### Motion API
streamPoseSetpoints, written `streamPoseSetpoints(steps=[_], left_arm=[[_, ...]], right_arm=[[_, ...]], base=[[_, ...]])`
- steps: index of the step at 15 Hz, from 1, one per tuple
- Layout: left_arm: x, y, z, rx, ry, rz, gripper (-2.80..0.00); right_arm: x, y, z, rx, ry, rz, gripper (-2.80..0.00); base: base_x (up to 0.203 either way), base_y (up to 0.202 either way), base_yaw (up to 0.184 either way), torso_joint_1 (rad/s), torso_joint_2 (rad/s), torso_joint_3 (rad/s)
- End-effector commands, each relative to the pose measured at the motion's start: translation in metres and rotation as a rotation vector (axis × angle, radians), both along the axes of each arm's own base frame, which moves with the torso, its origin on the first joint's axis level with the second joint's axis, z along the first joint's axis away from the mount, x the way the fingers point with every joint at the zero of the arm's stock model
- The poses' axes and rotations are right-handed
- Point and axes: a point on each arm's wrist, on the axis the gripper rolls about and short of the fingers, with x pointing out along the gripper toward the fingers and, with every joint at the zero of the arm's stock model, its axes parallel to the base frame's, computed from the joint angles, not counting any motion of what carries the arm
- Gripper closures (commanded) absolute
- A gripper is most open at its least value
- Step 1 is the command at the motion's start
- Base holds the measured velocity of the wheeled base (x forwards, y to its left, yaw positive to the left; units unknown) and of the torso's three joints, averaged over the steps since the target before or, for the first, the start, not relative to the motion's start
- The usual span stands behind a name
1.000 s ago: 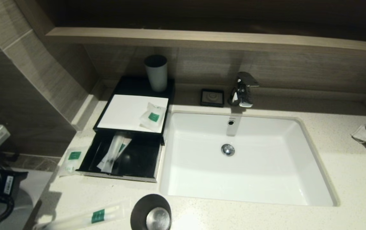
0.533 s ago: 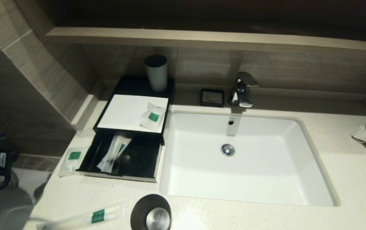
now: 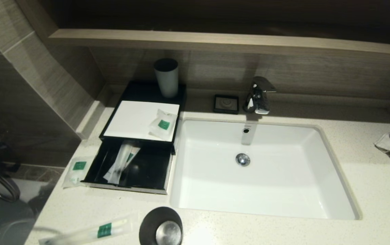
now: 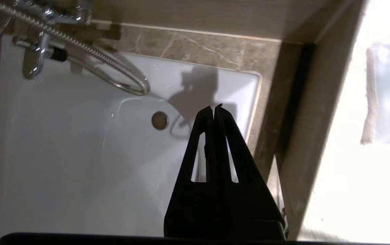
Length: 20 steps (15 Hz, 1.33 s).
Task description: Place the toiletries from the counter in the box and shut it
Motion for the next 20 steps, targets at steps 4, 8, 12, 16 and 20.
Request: streamPoseSetpoints(steps=[4,8,12,16,20], left_arm=[[-0.015,0.001,0.003,0.016,-0.034,-0.183,0.0],[-0.033,-0.016,0.006,0.002,-0.024,-0.385,0.0],[-0.055,-0.04,0.01,-0.101,-0.038,-0.537,0.0],[-0.066,-0.063,0.007,-0.176,-0.024,-0.666,0.0],[-0.071,-0.082,-0.012,-0.224,0.032,-0.773,0.0]], right_arm=[[0.0,0.0,0.0,0.0,0.002,0.0,0.0],[0.0,0.0,0.0,0.0,0.002,0.0,0.0],[0.0,0.0,0.0,0.0,0.002,0.0,0.0],[0.0,0.0,0.0,0.0,0.002,0.0,0.0],[0.0,0.0,0.0,0.0,0.002,0.0,0.0]], base=[[0.0,0.0,0.0,0.0,0.0,0.0],[0.0,0.0,0.0,0.0,0.0,0.0],[0.0,0.0,0.0,0.0,0.0,0.0],[0.0,0.0,0.0,0.0,0.0,0.0],[0.0,0.0,0.0,0.0,0.0,0.0]])
